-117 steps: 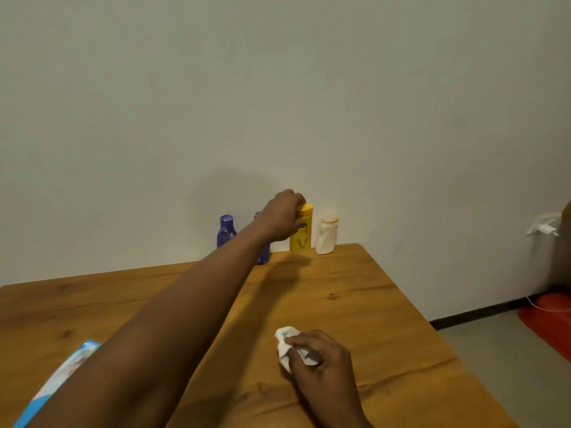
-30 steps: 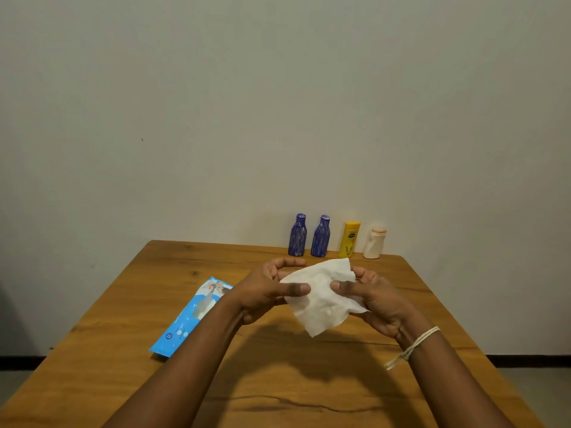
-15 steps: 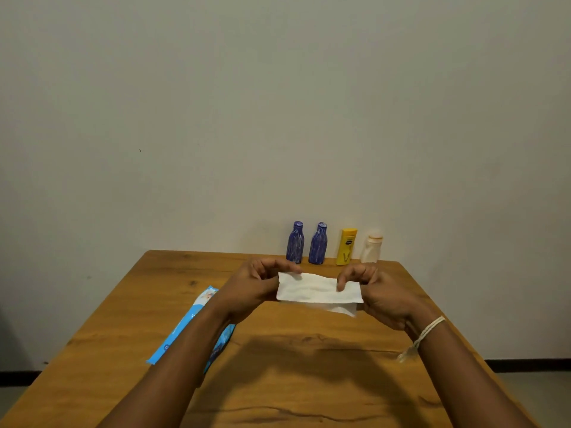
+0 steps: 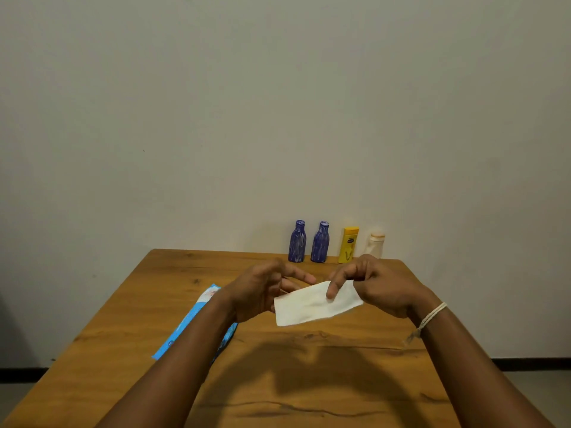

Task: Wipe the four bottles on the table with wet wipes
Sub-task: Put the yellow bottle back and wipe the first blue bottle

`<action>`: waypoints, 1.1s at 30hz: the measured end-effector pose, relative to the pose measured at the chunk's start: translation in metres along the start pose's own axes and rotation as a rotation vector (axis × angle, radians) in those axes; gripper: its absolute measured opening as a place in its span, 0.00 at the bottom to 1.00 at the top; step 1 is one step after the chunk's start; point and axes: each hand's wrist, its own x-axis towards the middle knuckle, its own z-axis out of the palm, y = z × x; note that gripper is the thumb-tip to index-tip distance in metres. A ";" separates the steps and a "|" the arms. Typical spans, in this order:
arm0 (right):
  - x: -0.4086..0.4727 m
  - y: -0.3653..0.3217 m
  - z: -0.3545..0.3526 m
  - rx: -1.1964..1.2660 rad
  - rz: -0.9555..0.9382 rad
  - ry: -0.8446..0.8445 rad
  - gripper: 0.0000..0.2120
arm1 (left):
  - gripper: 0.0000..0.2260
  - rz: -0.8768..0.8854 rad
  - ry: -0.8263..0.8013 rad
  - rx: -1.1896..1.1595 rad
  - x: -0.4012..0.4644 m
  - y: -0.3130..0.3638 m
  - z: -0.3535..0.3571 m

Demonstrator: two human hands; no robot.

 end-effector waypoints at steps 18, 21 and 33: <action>0.033 0.035 0.068 0.889 0.210 0.300 0.12 | 0.08 0.014 0.562 0.104 0.016 -0.011 0.032; 0.034 0.037 0.063 0.756 0.103 0.382 0.09 | 0.03 0.120 0.545 0.195 0.012 -0.010 0.026; 0.038 0.051 0.049 0.658 -0.133 0.206 0.18 | 0.09 0.096 0.315 -0.197 0.017 -0.019 0.016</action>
